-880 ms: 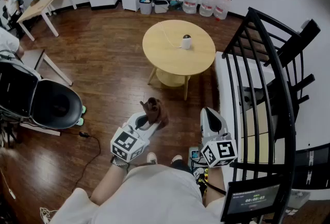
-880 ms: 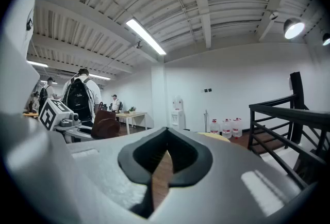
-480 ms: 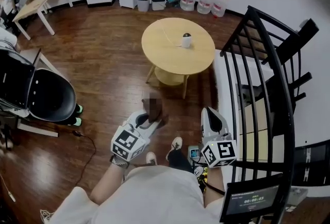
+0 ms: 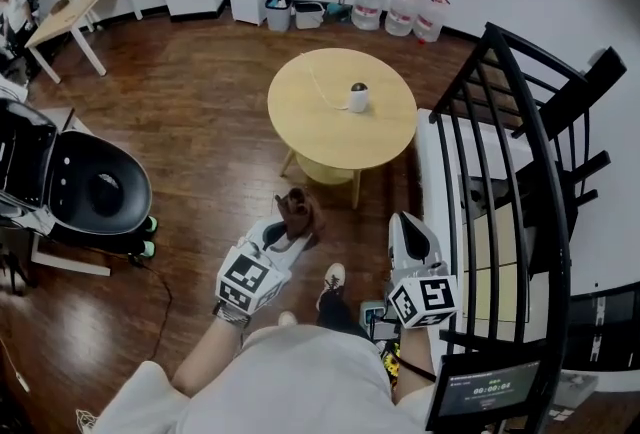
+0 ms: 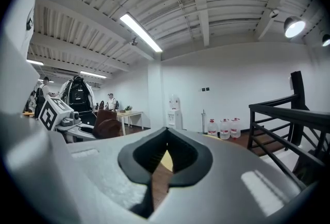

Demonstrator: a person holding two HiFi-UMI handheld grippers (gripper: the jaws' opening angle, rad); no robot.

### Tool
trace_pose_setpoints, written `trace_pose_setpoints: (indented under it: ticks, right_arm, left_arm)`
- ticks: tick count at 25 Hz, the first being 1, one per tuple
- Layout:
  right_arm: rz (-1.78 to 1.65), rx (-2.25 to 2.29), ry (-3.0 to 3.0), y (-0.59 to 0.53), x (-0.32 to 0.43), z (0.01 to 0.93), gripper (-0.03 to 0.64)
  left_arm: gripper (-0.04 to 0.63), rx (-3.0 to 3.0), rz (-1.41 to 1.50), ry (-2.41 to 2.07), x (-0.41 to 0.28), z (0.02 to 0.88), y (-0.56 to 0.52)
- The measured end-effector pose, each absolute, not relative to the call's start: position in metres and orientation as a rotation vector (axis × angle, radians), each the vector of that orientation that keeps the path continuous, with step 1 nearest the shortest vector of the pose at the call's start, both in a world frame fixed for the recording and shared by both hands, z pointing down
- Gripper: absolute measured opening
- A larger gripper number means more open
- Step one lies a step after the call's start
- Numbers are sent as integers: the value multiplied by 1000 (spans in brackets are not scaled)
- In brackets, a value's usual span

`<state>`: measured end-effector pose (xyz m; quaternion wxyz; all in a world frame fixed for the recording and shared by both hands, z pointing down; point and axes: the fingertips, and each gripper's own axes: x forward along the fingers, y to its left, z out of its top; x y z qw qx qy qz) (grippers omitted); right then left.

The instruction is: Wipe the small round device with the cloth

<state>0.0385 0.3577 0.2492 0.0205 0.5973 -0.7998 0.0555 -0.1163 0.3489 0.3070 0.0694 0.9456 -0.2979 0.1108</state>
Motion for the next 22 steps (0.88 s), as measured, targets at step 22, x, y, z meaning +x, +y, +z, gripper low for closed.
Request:
trace_pose_setpoints:
  ticks: [22]
  right_arm:
    - [218,1751,-2540,207,137,260,2]
  left_arm:
    - [83,2773,380,-976,-18,313,220]
